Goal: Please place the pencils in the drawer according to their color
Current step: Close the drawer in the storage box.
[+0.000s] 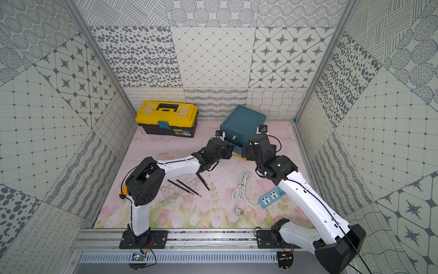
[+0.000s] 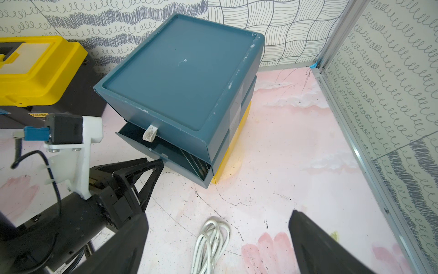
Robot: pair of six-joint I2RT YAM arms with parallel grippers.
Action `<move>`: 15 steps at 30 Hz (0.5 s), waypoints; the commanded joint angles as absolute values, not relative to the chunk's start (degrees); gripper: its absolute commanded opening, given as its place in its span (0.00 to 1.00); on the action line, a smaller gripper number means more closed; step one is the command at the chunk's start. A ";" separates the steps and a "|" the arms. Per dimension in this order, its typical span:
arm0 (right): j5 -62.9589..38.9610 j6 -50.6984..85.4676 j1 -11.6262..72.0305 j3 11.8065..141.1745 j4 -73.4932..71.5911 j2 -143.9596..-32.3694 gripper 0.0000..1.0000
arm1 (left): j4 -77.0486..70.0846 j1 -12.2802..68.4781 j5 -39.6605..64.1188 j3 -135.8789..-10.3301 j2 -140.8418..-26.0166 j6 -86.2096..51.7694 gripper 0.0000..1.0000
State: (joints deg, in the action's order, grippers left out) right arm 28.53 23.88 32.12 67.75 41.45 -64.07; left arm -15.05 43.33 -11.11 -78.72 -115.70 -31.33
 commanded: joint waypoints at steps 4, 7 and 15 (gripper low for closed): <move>28.12 24.65 31.88 68.01 39.51 -62.91 0.99 | -20.76 43.25 -13.35 -81.91 -118.33 -32.52 0.48; 27.86 24.26 31.90 68.38 39.38 -63.05 0.99 | -20.70 43.19 -13.51 -83.22 -119.25 -32.29 0.49; 27.33 24.08 31.76 68.47 39.34 -63.02 0.99 | -20.43 43.24 -13.80 -85.97 -120.95 -32.74 0.50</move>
